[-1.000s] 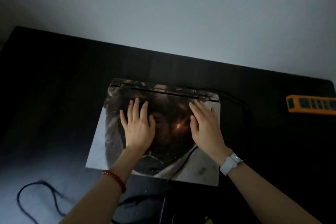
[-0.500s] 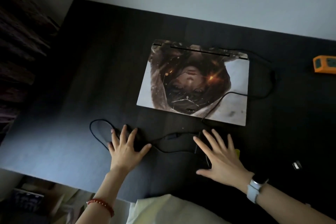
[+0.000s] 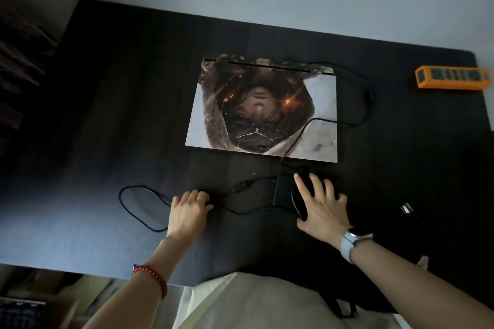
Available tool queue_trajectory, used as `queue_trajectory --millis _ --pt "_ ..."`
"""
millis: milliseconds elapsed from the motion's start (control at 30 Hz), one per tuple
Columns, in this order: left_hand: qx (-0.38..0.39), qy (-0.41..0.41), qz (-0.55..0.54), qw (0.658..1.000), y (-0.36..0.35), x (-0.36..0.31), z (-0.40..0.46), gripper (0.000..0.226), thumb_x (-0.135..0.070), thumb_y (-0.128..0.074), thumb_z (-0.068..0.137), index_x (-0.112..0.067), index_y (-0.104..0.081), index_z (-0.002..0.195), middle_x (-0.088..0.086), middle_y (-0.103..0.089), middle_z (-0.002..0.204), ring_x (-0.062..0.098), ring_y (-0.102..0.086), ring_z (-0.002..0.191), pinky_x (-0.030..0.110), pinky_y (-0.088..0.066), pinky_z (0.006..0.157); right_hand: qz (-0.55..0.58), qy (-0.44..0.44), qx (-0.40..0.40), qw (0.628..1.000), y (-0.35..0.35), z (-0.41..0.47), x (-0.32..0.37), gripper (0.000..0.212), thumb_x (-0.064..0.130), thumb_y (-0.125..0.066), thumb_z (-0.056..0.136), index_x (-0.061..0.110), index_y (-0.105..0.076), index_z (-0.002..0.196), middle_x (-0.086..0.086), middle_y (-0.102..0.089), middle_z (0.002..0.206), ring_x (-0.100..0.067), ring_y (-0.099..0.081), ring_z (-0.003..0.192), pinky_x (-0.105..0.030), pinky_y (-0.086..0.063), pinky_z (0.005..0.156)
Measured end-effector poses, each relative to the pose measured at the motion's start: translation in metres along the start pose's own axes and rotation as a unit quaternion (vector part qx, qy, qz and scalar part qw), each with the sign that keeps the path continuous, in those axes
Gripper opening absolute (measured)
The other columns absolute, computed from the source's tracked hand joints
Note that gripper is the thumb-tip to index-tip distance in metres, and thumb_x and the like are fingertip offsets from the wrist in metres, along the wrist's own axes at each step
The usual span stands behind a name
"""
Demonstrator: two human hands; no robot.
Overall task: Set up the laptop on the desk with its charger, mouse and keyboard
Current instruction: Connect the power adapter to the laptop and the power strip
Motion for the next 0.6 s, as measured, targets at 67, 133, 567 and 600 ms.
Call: queue_trajectory --millis 67,133,567,600 --pt "-0.008 -0.010 -0.014 1.000 0.003 -0.002 -0.001 0.013 -0.011 -0.072 0.077 -0.004 -0.065 0.085 0.013 -0.068 0.081 0.034 -0.064 0.071 0.039 -0.048 0.066 0.007 -0.006 0.013 1.000 -0.002 0.005 -0.006 0.107 0.052 -0.064 0.070 0.036 0.015 0.141 -0.005 -0.003 0.150 -0.034 -0.013 0.134 -0.061 -0.025 0.102" --pt "-0.009 0.002 -0.038 0.999 0.007 -0.002 -0.003 0.012 -0.015 -0.066 0.084 -0.005 -0.064 0.090 0.013 -0.068 0.087 0.037 -0.063 0.071 0.037 -0.047 0.063 0.013 0.001 0.030 0.999 -0.003 0.010 -0.007 0.107 0.050 -0.066 0.069 0.036 0.011 0.142 -0.008 -0.005 0.148 -0.036 -0.016 0.133 -0.063 -0.023 0.105" --pt "-0.116 -0.003 -0.081 0.990 0.046 -0.051 -0.006 0.020 -0.023 -0.054 0.088 -0.011 -0.067 0.097 0.009 -0.067 0.087 0.037 -0.064 0.064 0.039 -0.051 0.050 0.020 0.033 -0.058 0.998 0.017 0.001 -0.040 0.093 0.040 -0.067 0.072 0.034 -0.007 0.142 -0.008 -0.024 0.143 -0.031 -0.028 0.127 -0.053 -0.035 0.095" --pt "-0.126 0.001 -0.090 0.988 0.047 -0.059 -0.005 0.017 -0.020 -0.056 0.088 -0.009 -0.067 0.095 0.009 -0.067 0.087 0.037 -0.064 0.063 0.039 -0.051 0.049 0.016 0.036 -0.075 0.996 0.024 -0.002 -0.049 0.092 0.042 -0.067 0.072 0.034 -0.007 0.142 -0.008 -0.024 0.143 -0.031 -0.029 0.127 -0.053 -0.035 0.095"
Point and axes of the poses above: each hand's wrist, its own z-axis towards the middle knuckle, its own y-axis out of the back of the hand, x = y × z, the point moved 4 cm from there along z, towards the middle knuckle
